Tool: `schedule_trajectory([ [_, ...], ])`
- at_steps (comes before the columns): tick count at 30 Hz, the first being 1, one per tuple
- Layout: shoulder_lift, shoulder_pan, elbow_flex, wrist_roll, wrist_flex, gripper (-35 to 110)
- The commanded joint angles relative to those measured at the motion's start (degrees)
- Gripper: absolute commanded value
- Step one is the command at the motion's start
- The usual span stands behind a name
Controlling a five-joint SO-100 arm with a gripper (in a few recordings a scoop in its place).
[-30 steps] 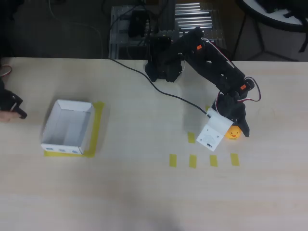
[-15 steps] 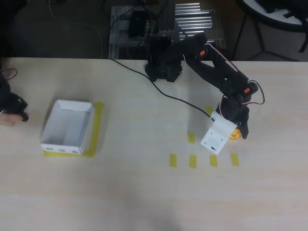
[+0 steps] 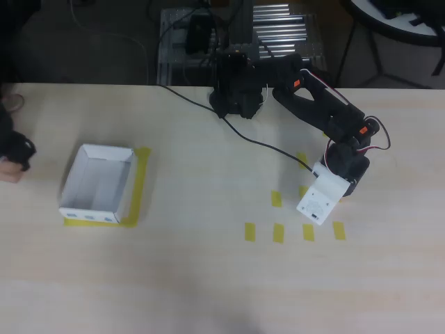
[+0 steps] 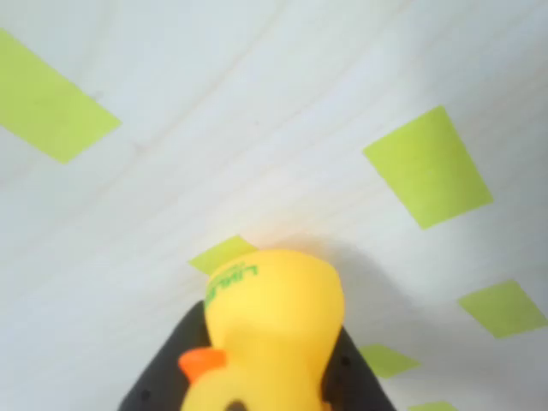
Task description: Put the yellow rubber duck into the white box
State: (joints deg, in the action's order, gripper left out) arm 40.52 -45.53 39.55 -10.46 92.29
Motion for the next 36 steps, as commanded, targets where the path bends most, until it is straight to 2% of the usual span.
schedule_trajectory([
  [1, 8.0, 0.4, -4.7, 1.0, 0.7, 0],
  [8, 38.1, 12.2, 2.6, 4.6, 4.0, 0],
  [14, 64.7, 36.7, 12.0, 0.2, 2.7, 0],
  [18, 76.1, 57.1, 19.4, -3.6, -3.5, 0],
  [24, 90.1, 79.4, 42.8, -2.3, -22.0, 0],
  [27, 92.5, 86.3, 52.6, -2.7, -27.2, 0],
  [30, 87.5, 90.4, 57.0, -4.0, -29.4, 0],
  [36, 68.0, 93.9, 48.0, -4.7, -32.6, 0],
])
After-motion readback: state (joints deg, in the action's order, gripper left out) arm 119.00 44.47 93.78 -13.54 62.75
